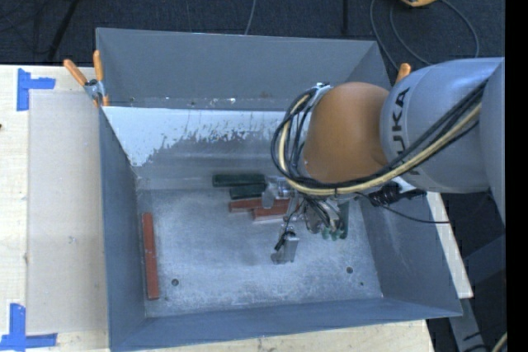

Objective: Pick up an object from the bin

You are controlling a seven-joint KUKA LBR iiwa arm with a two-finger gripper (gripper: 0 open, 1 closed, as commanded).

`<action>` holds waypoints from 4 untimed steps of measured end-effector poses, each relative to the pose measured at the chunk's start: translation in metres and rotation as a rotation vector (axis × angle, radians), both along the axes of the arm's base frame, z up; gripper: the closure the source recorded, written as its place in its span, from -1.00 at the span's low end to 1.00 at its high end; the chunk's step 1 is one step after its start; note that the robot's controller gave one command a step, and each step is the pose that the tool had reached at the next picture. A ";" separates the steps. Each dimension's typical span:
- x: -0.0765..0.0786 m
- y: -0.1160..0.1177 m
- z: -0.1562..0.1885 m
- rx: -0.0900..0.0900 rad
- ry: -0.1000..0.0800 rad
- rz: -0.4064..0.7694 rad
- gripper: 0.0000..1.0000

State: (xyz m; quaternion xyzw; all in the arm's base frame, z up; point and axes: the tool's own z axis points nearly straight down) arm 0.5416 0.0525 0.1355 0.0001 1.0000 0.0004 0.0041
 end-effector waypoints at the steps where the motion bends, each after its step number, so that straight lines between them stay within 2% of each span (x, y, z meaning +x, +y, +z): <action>1: 0.015 0.007 -0.044 -0.001 0.009 0.092 -1.00; 2: 0.037 0.023 -0.060 0.000 0.008 0.036 -1.00; 3: 0.073 0.033 -0.064 0.001 0.007 -0.048 -1.00; 4: 0.052 -0.054 -0.062 -0.001 0.005 -0.172 1.00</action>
Offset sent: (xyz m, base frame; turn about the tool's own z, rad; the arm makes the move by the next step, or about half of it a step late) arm 0.0401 0.0270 -0.0624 -0.0331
